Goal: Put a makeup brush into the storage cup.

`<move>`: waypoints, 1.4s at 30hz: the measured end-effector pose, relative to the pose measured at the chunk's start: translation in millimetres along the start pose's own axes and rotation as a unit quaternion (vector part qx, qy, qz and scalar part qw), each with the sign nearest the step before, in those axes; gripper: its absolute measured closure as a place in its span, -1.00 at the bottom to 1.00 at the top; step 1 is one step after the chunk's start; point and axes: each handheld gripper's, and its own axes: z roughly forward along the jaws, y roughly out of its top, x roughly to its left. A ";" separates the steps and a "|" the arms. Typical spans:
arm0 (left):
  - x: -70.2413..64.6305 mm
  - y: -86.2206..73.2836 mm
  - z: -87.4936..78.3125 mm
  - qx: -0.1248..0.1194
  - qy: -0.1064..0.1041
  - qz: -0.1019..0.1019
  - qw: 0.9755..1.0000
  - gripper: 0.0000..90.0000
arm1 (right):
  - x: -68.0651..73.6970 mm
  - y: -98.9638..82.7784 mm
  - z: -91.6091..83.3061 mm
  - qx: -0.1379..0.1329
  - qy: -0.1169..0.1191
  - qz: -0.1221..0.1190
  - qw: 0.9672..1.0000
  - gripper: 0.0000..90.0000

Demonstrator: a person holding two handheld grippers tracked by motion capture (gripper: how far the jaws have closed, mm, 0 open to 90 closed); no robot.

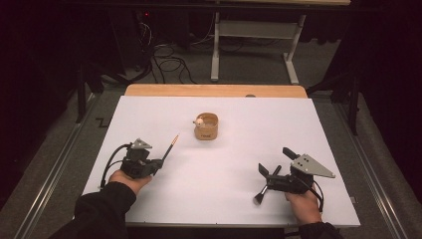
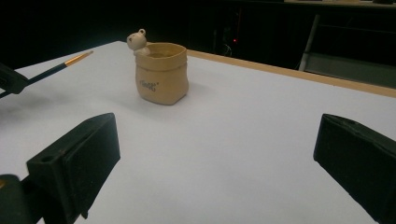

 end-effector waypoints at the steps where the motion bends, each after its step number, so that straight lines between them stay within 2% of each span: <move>1: 0.5 -1.6 -0.2 -0.008 -0.001 0.002 1.000 0.88 | 0.1 0.0 0.1 0.000 0.000 0.000 1.000 -0.98; 2: 0.5 -1.6 -0.2 -0.008 -0.001 0.002 1.000 0.88 | 0.2 -0.1 0.2 0.001 0.000 -0.001 1.000 -0.98; 3: 0.7 -4.4 -0.7 -0.026 -0.002 0.002 1.000 0.88 | 0.3 -0.1 0.4 0.001 0.000 -0.002 1.000 -0.98; 6: 2.8 -7.7 -1.8 -0.055 -0.003 -0.002 0.998 0.88 | 0.7 -0.2 0.6 0.003 -0.001 -0.005 1.000 -0.98; 9: 5.3 -10.4 -2.9 -0.086 -0.009 -0.010 0.996 0.88 | 1.1 -0.1 0.7 0.002 -0.002 -0.007 1.000 -0.98; 13: 6.1 -12.1 -4.0 -0.118 -0.013 -0.008 0.993 0.88 | 1.5 -0.3 1.1 0.004 -0.005 -0.011 1.000 -0.98; 15: 6.1 -12.9 -3.5 -0.131 -0.016 -0.007 0.991 0.88 | 1.6 -0.5 1.5 0.005 -0.005 -0.011 1.000 -0.98; 16: 6.1 -12.9 -3.5 -0.131 -0.016 -0.007 0.991 0.88 | 1.6 -0.5 1.5 0.005 -0.005 -0.011 1.000 -0.98; 20: 4.8 -15.1 -1.4 -0.164 -0.025 -0.005 0.986 0.88 | 2.0 -1.0 2.3 0.009 -0.007 -0.014 1.000 -0.98; 22: 4.3 -15.6 -0.8 -0.169 -0.025 -0.003 0.985 0.88 | 2.1 -1.0 2.4 0.009 -0.007 -0.015 1.000 -0.98; 23: 3.8 -16.7 0.2 -0.184 -0.027 -0.002 0.982 0.88 | 2.2 -1.0 2.4 0.009 -0.008 -0.016 1.000 -0.98; 27: 3.9 -19.0 1.4 -0.212 -0.032 -0.001 0.977 0.88 | 2.5 -1.3 2.6 0.010 -0.010 -0.017 1.000 -0.98; 30: 3.2 -19.8 -0.7 -0.224 -0.036 0.006 0.974 0.88 | 2.8 -1.6 2.9 0.010 -0.011 -0.018 1.000 -0.98; 33: 4.3 -21.9 -4.8 -0.241 -0.046 0.003 0.969 0.88 | 2.4 -1.9 2.7 0.010 -0.014 -0.016 1.000 -0.98; 37: 6.9 -24.7 -4.4 -0.244 -0.057 -0.003 0.968 0.88 | 1.8 -3.2 3.2 0.012 -0.018 -0.011 1.000 -0.98; 42: 9.8 -24.7 -7.1 -0.256 -0.054 -0.003 0.965 0.88 | 2.4 -4.0 4.1 0.017 -0.020 -0.013 1.000 -0.98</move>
